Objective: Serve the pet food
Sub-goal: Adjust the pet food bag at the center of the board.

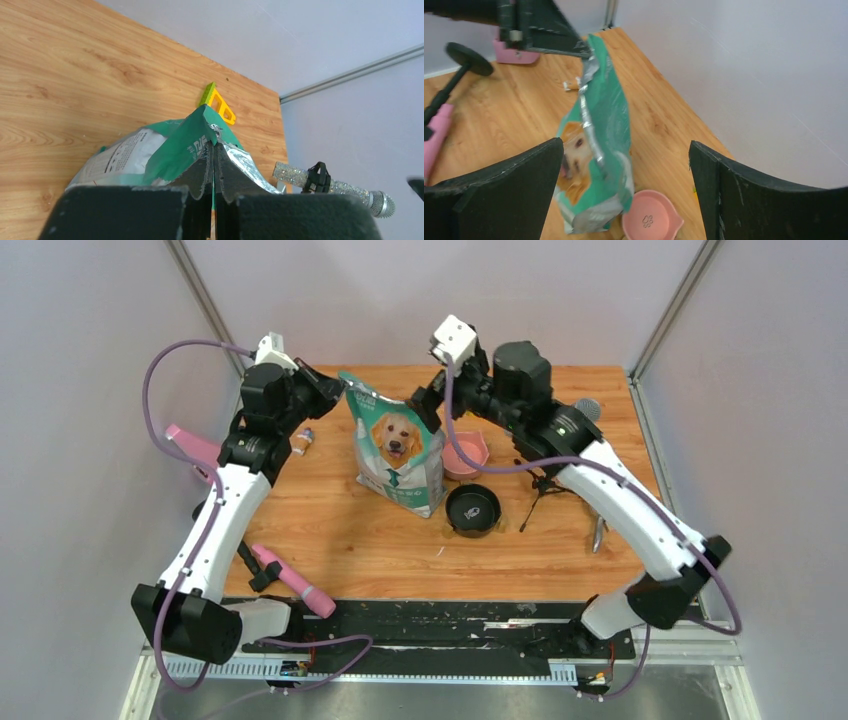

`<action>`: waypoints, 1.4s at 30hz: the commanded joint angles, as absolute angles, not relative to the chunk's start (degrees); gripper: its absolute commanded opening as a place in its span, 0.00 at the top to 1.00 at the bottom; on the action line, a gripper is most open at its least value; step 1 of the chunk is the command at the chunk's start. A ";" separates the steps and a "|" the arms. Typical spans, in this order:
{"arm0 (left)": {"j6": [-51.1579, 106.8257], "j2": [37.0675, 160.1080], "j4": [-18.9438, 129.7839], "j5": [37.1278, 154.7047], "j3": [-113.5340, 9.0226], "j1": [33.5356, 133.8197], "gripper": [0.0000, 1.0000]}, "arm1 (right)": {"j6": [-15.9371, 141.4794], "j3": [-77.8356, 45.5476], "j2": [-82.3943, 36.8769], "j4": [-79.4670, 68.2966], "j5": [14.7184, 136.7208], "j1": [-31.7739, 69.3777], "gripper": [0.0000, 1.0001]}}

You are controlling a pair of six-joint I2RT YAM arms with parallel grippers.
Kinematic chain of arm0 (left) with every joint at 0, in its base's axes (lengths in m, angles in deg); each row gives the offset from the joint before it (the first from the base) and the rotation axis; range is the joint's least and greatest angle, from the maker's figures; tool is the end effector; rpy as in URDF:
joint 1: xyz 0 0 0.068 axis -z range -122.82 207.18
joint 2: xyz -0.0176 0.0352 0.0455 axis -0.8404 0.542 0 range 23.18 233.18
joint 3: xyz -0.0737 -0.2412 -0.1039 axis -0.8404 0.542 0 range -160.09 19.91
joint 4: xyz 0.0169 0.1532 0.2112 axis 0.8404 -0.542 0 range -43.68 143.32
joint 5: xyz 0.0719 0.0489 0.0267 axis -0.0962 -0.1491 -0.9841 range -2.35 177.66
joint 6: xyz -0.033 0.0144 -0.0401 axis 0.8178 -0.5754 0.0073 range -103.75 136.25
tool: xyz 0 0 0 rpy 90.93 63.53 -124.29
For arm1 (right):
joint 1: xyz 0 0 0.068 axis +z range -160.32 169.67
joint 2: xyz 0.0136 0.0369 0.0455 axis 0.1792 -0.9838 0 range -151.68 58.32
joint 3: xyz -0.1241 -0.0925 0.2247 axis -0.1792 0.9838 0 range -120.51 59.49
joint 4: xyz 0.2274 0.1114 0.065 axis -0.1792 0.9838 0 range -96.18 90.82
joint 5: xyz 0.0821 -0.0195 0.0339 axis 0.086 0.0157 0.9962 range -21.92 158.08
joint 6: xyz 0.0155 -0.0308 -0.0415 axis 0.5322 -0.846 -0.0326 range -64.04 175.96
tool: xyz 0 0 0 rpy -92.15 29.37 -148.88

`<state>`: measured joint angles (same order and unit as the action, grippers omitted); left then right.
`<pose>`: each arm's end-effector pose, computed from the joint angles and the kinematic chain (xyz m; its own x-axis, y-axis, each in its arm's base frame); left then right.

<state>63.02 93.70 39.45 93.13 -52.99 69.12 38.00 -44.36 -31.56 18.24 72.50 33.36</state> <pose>0.2748 -0.0616 0.4107 -0.3502 -0.6672 -0.6574 0.0617 0.6839 -0.7269 0.2515 0.2441 0.4751 0.1044 -0.3254 -0.9398 -0.7478 0.5973 -0.2899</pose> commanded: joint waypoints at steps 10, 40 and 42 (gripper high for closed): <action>61.41 97.32 40.67 91.08 -57.34 69.11 1.00 | 43.05 -33.43 -29.42 19.09 73.27 33.52 0.11; 55.66 99.59 35.04 89.48 -64.97 69.05 0.76 | 53.61 -44.15 -31.05 12.00 48.69 49.51 0.00; 55.07 99.65 35.39 91.21 -65.13 69.04 0.74 | 53.58 -45.44 -31.69 11.93 48.90 46.22 0.00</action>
